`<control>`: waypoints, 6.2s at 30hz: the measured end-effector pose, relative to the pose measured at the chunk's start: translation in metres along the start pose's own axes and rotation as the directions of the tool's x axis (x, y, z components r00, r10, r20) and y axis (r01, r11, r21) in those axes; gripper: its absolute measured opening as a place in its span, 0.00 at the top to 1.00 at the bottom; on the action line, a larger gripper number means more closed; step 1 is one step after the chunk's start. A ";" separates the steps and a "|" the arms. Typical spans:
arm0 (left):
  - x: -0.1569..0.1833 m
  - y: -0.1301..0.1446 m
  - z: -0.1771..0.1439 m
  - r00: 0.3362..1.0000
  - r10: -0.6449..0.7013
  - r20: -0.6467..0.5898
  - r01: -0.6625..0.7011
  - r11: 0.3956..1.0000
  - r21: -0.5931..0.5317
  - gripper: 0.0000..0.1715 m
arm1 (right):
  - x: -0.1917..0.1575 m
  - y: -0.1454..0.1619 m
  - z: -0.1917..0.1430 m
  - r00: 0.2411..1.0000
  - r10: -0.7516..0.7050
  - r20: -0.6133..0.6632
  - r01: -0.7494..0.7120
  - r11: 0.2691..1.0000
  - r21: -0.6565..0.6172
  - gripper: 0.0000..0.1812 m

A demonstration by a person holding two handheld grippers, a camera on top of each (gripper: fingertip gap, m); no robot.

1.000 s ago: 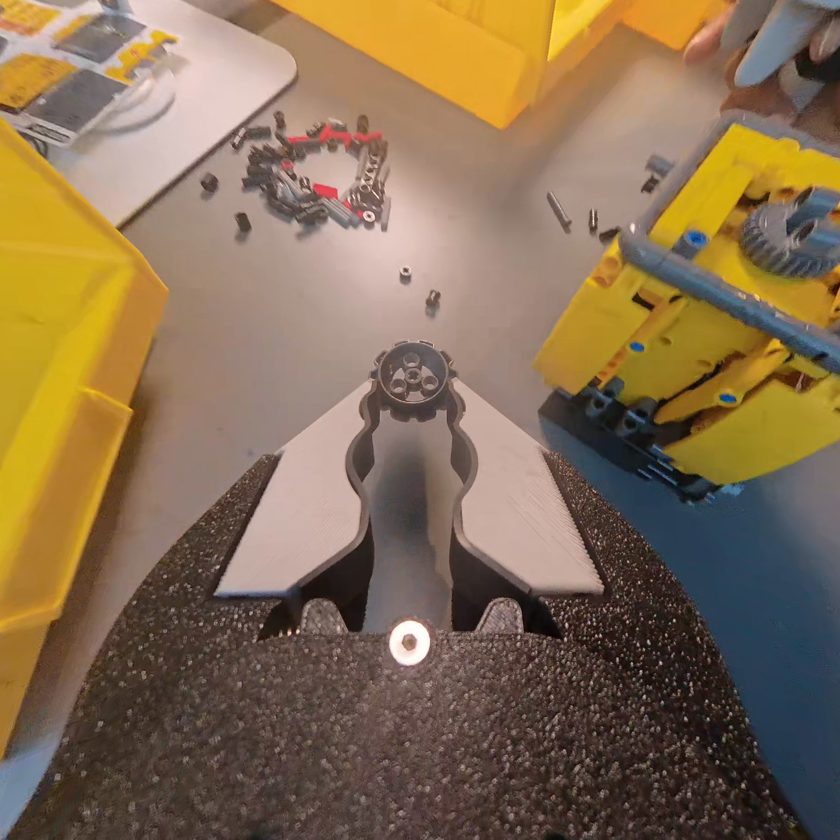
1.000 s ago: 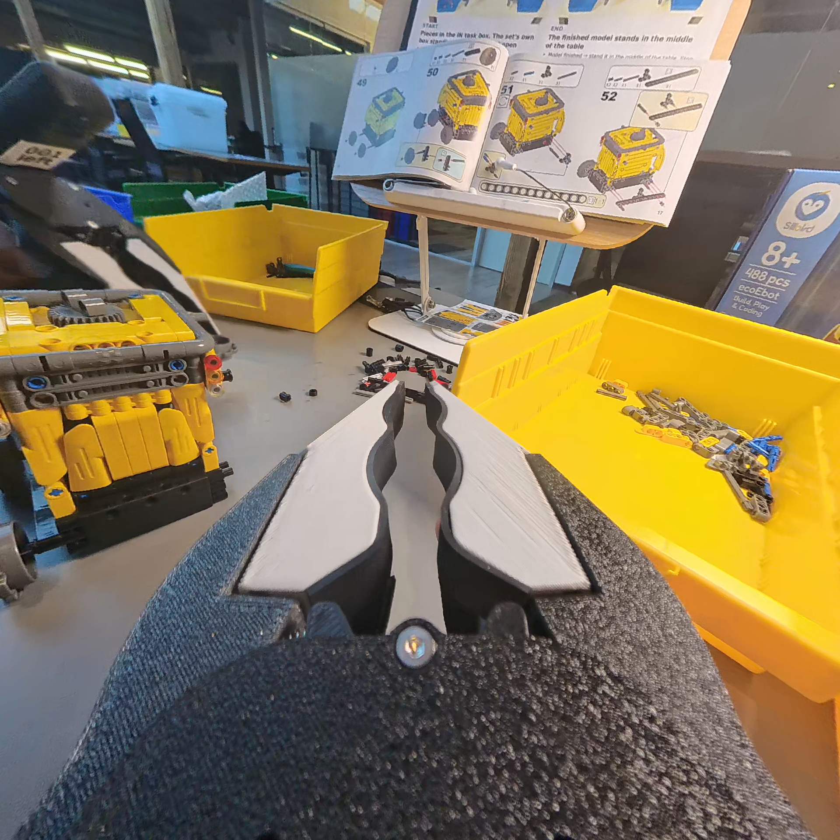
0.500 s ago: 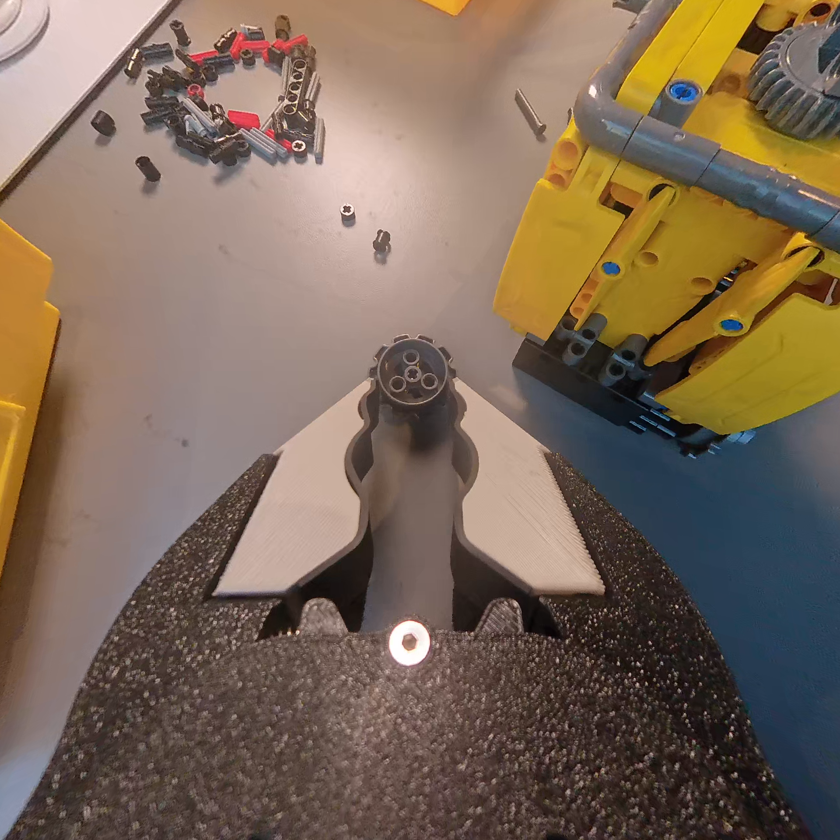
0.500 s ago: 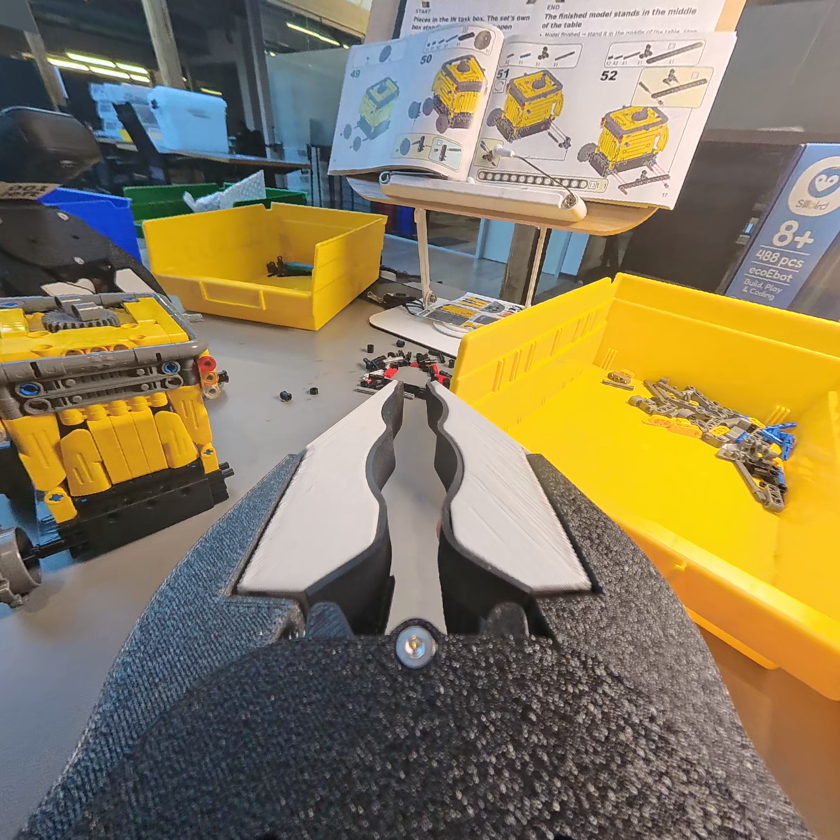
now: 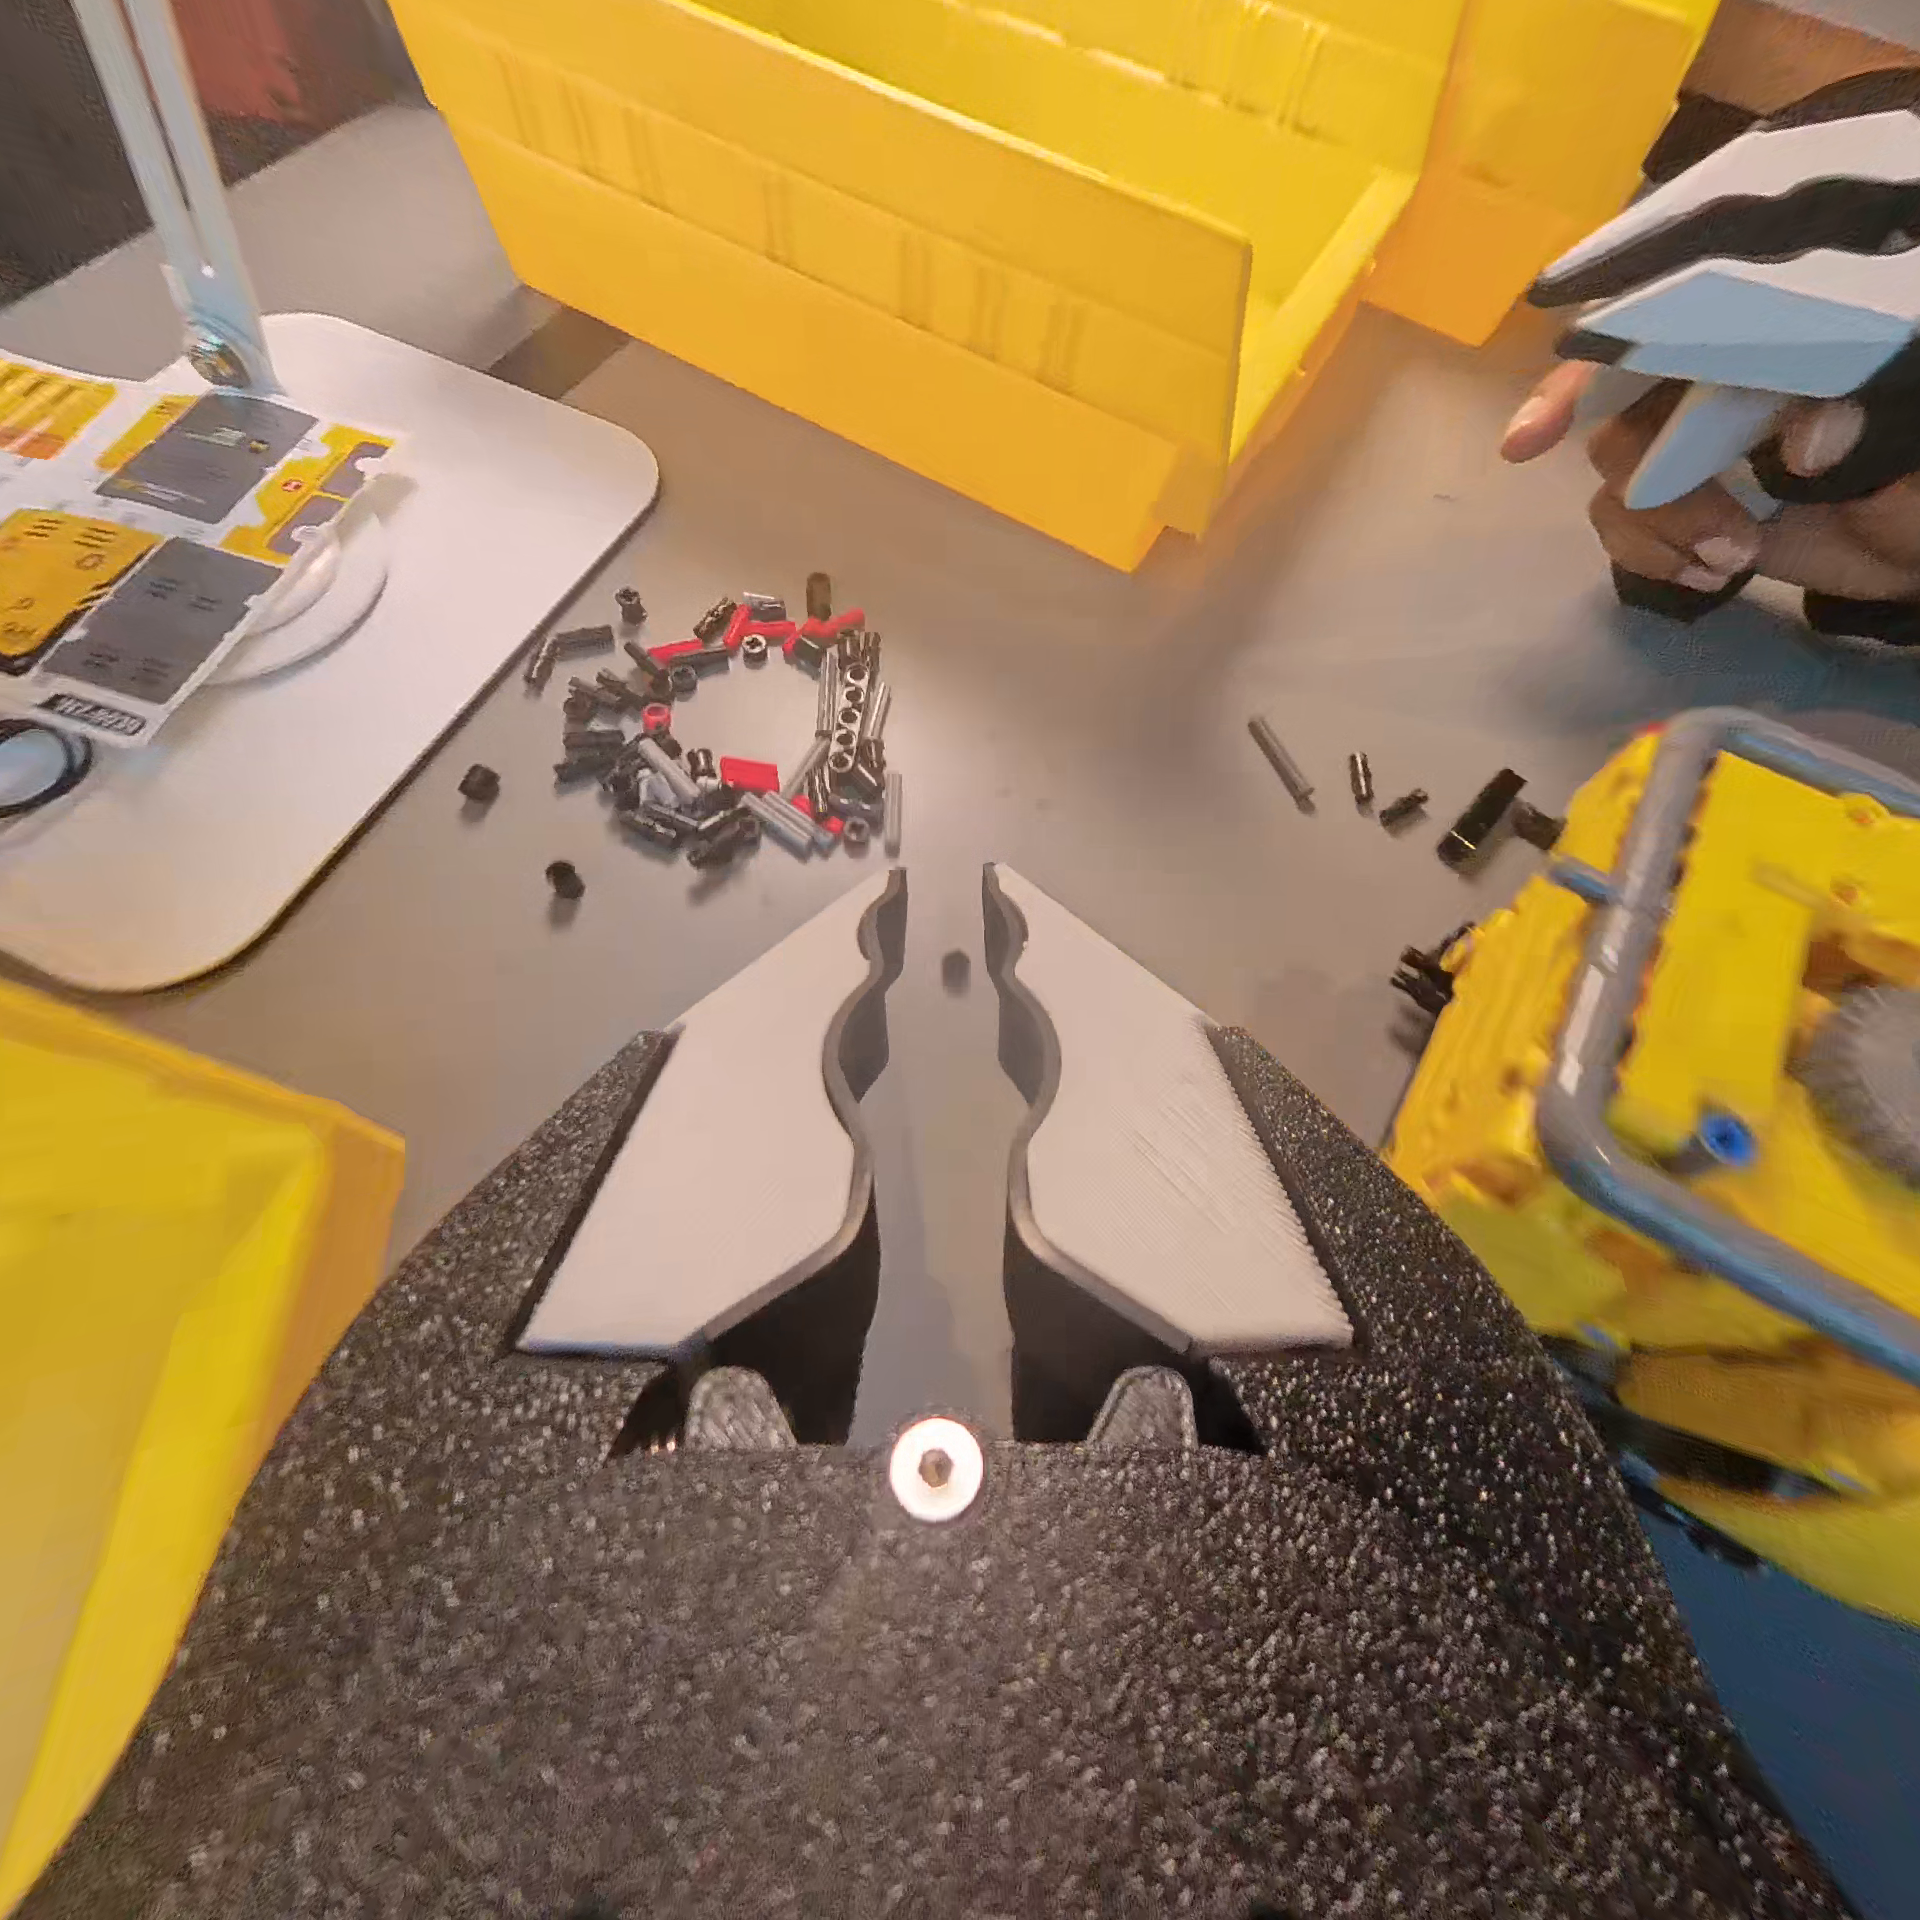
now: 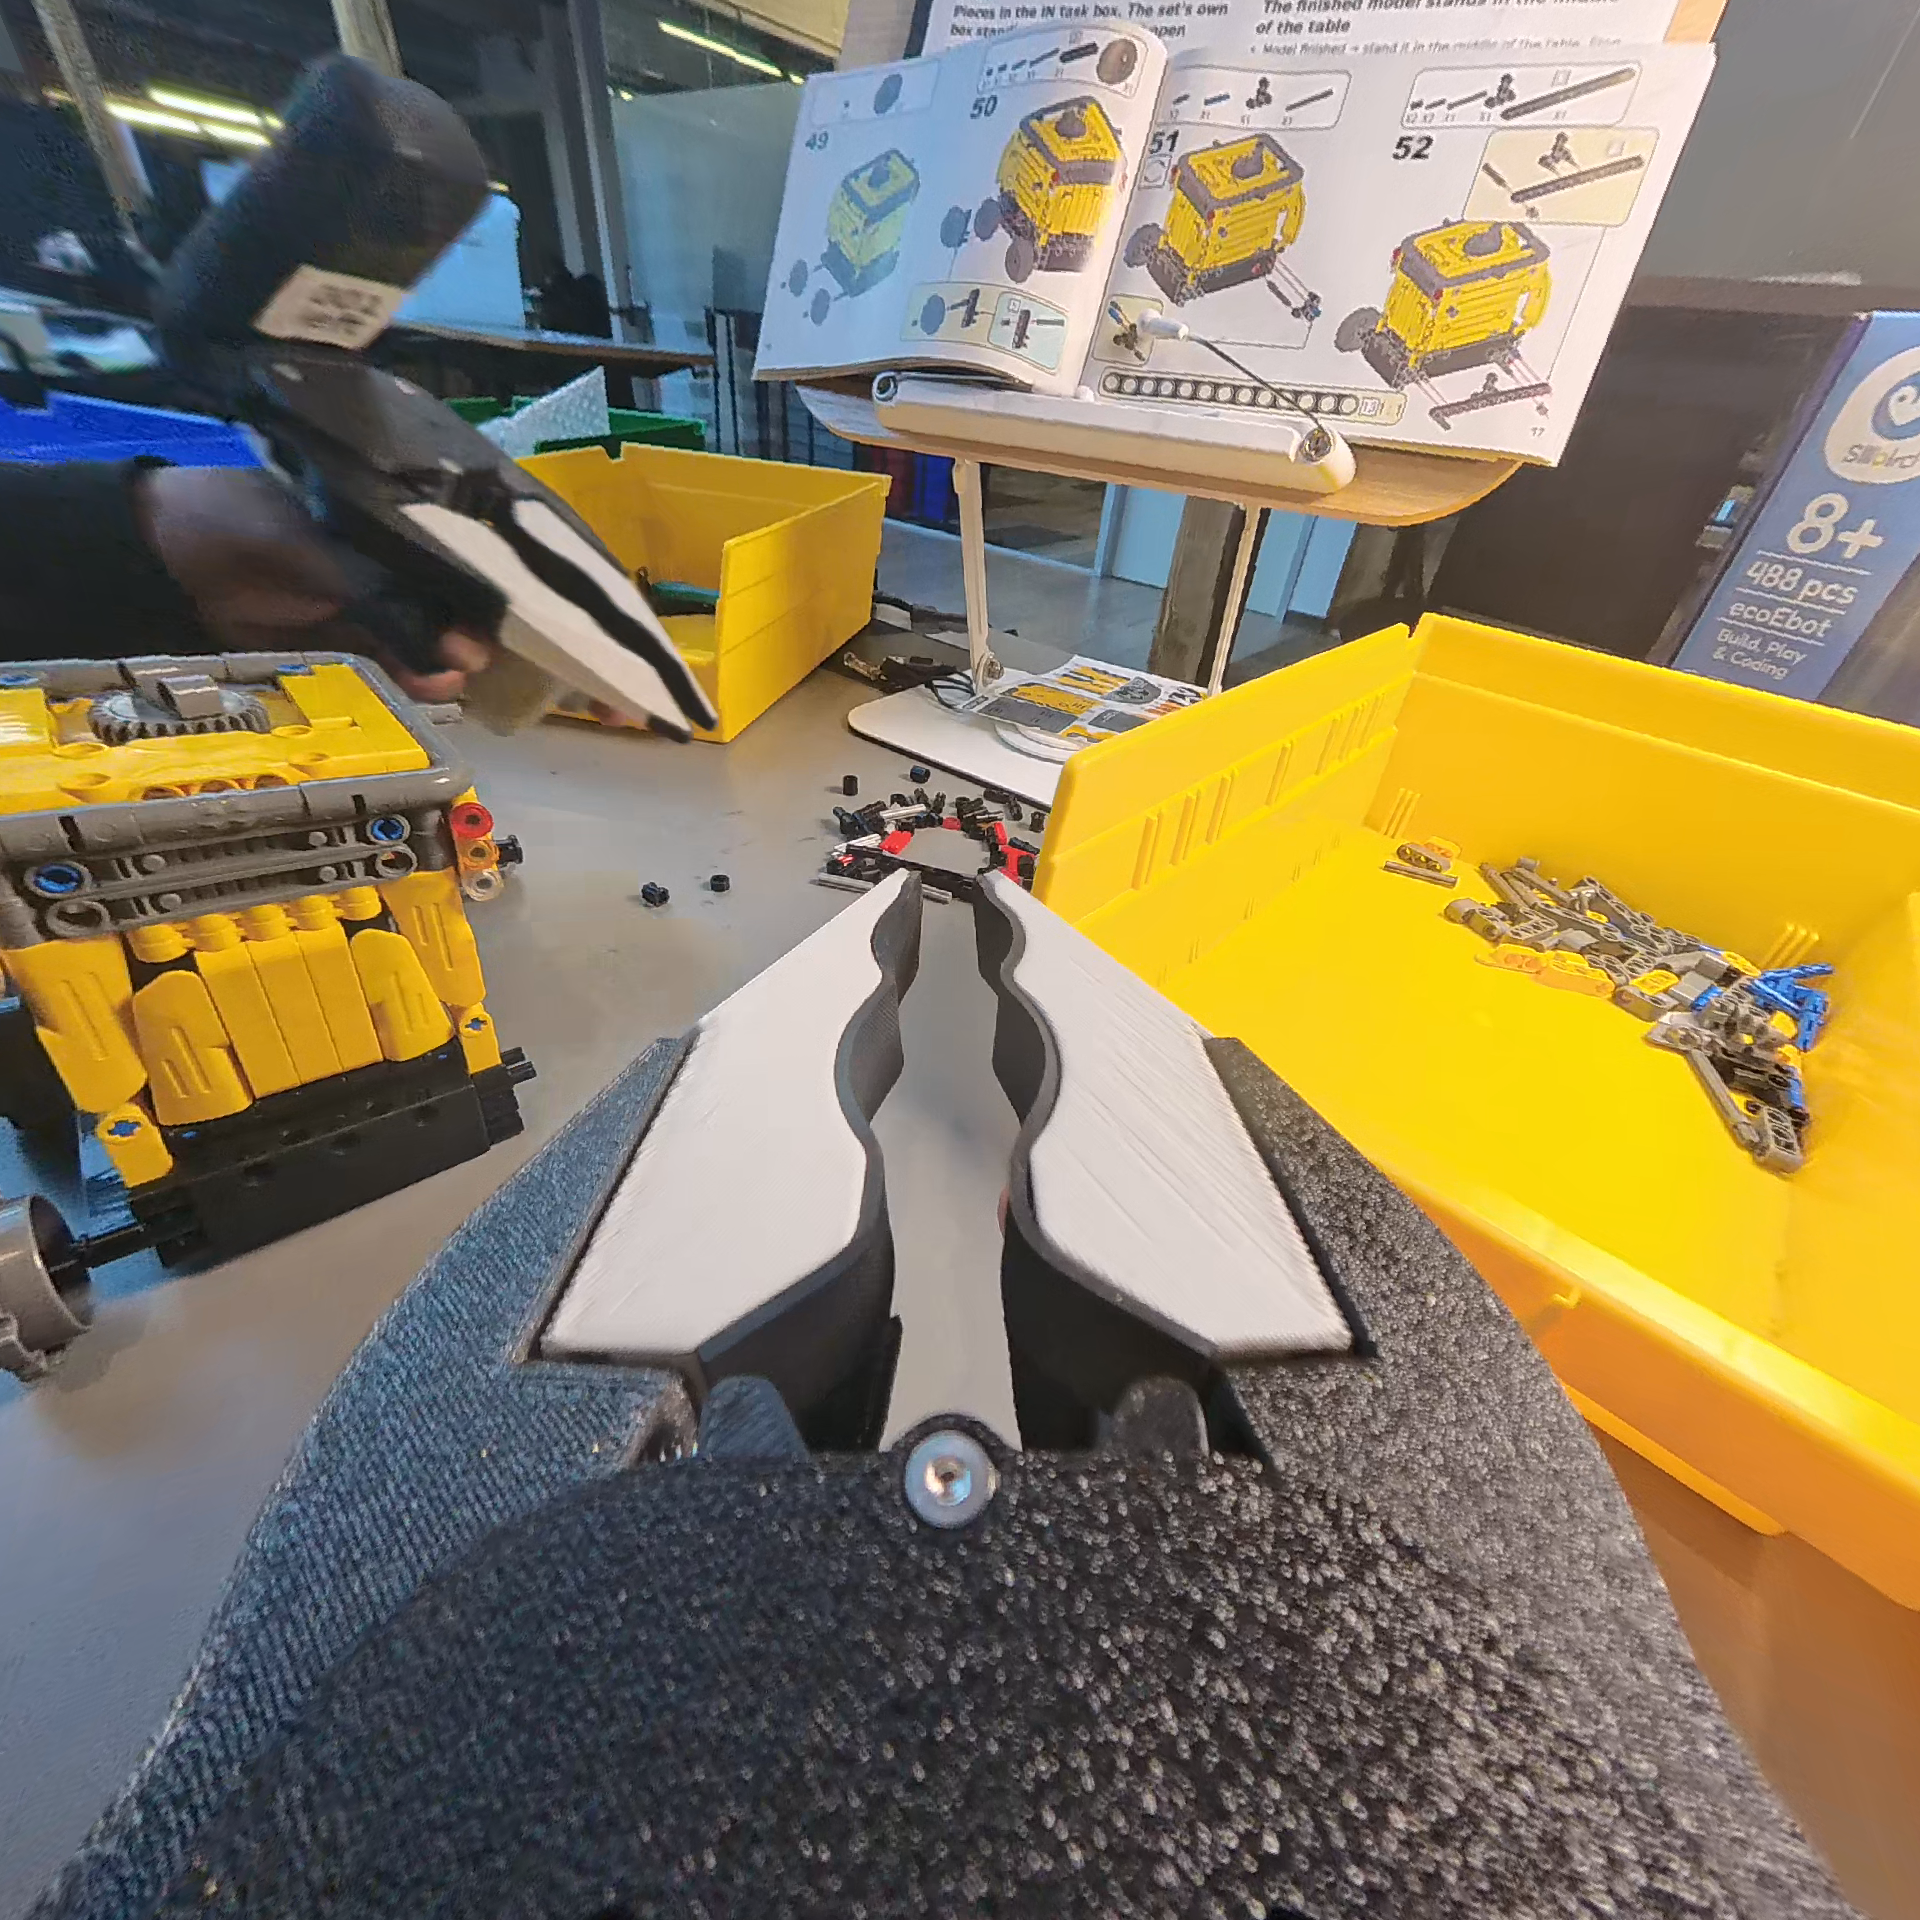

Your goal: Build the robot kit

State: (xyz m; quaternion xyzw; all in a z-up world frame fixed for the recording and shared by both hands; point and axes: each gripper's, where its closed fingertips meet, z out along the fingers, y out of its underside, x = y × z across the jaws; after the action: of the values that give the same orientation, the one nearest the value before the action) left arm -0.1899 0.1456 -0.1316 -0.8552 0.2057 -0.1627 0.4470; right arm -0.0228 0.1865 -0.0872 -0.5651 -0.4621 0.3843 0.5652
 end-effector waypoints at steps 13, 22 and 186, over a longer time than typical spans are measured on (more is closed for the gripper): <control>-0.034 0.004 0.081 0.992 0.120 -0.031 -0.124 0.969 -0.216 0.94 | 0.007 -0.002 -0.004 0.998 0.063 -0.003 -0.063 0.998 0.025 0.94; -0.030 0.007 0.084 0.985 0.165 -0.053 -0.173 0.957 -0.234 0.96 | 0.007 -0.001 -0.003 0.998 0.067 0.000 -0.067 0.998 0.019 0.94; 0.138 -0.056 -0.081 0.796 0.591 -0.128 -0.580 0.807 0.113 0.99 | -0.146 -0.080 0.029 0.655 -0.555 0.513 0.589 0.800 0.114 0.98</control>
State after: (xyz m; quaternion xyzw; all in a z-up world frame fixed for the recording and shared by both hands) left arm -0.0968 0.0497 -0.0276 -0.7185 0.4889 -0.0900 0.4865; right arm -0.0984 0.0504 -0.0228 -0.2820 -0.7631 0.3103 0.4919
